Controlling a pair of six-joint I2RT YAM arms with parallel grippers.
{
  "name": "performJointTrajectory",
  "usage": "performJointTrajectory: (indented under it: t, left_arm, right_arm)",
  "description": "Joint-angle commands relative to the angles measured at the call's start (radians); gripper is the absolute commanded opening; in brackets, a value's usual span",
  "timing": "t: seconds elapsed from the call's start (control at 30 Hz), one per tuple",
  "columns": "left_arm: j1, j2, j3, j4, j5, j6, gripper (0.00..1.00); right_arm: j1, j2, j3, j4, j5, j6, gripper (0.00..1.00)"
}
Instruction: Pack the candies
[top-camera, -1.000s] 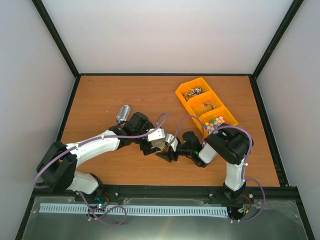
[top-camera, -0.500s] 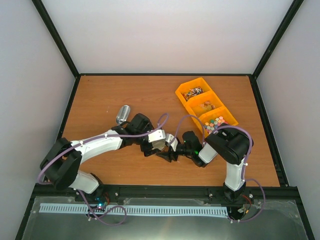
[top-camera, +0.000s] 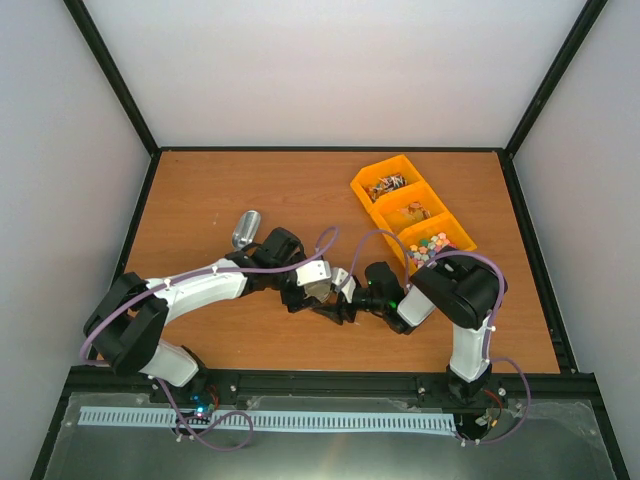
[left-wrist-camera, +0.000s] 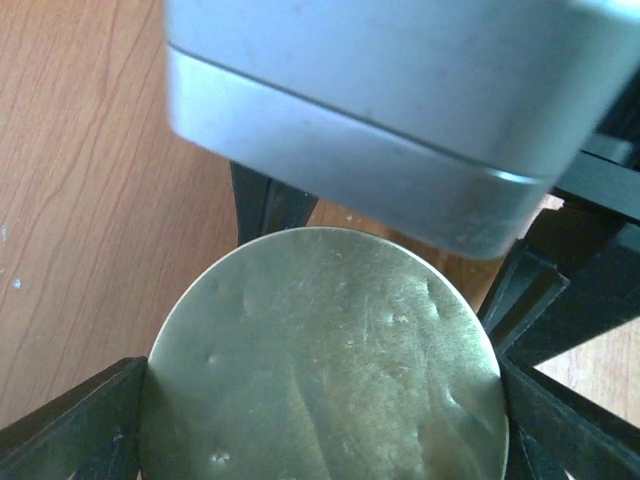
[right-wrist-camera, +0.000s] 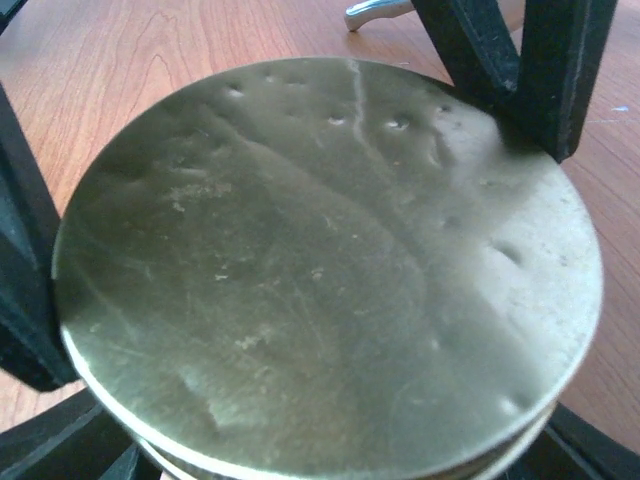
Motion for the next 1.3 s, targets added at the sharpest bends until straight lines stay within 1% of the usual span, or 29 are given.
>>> performJointTrajectory:
  t: [0.0,0.13,0.27,0.3,0.33,0.37,0.4,0.47,0.5,0.57,0.63,0.8,0.97,1.03,1.07,1.1,1.13,1.27]
  left_arm:
    - [0.003,-0.014,0.012,-0.044,0.063,0.078,0.83]
    - [0.004,-0.023,-0.007,-0.092,0.078,0.216,0.76]
    - [0.003,-0.015,0.003,-0.153,0.103,0.300,0.69]
    - [0.003,-0.013,0.005,-0.162,0.109,0.305,0.68]
    - [0.003,-0.011,0.004,-0.157,0.110,0.294,0.67]
    - [0.003,-0.006,0.003,-0.148,0.106,0.274,0.65]
    - [0.004,-0.001,0.003,-0.135,0.093,0.245,0.63]
    - [0.006,0.013,0.007,-0.100,0.054,0.174,0.59]
    - [0.009,0.019,0.011,-0.080,0.033,0.122,0.59]
    - [0.018,0.034,0.024,-0.052,0.000,0.048,0.58]
    - [0.020,0.059,0.045,-0.042,-0.022,-0.013,0.58]
    - [0.017,0.073,0.055,-0.018,-0.073,-0.073,0.56]
    - [0.011,0.051,0.049,-0.011,-0.049,-0.078,0.55]
    - [0.006,0.050,0.049,-0.025,-0.024,-0.062,0.55]
    - [0.006,0.051,0.053,-0.042,-0.001,-0.043,0.55]
    - [0.006,0.051,0.057,-0.065,0.029,-0.003,0.55]
    - [0.006,0.054,0.058,-0.086,0.054,0.027,0.55]
    - [0.007,0.064,0.062,-0.143,0.097,0.124,0.54]
  right_arm:
    - [-0.004,0.018,0.001,-0.055,-0.047,-0.019,0.36]
    - [-0.011,0.009,0.014,-0.111,-0.121,-0.087,0.34]
    - [-0.014,-0.008,0.041,-0.200,-0.161,-0.139,0.35]
    - [-0.014,-0.009,0.042,-0.203,-0.157,-0.137,0.39]
    - [-0.016,-0.012,0.040,-0.199,-0.146,-0.131,0.45]
    - [-0.019,-0.014,0.039,-0.194,-0.136,-0.116,0.54]
    - [-0.024,-0.019,0.035,-0.172,-0.124,-0.090,0.62]
    - [-0.029,-0.019,0.021,-0.124,-0.088,-0.048,0.75]
    - [-0.031,-0.016,0.011,-0.101,-0.076,-0.031,0.80]
    - [-0.030,-0.008,0.000,-0.059,-0.061,-0.003,0.85]
    - [-0.030,0.002,-0.011,-0.019,-0.036,0.018,0.87]
    - [-0.030,0.016,-0.019,0.034,0.017,0.040,0.88]
    - [-0.027,0.025,-0.010,0.056,0.052,0.072,0.85]
    - [-0.027,0.025,-0.013,0.056,0.046,0.063,0.79]
    - [-0.027,0.025,-0.015,0.058,0.038,0.054,0.74]
    - [-0.027,0.025,-0.019,0.060,0.028,0.045,0.66]
    - [-0.027,0.024,-0.022,0.062,0.017,0.036,0.61]
    - [-0.028,0.022,-0.029,0.064,-0.011,0.000,0.51]
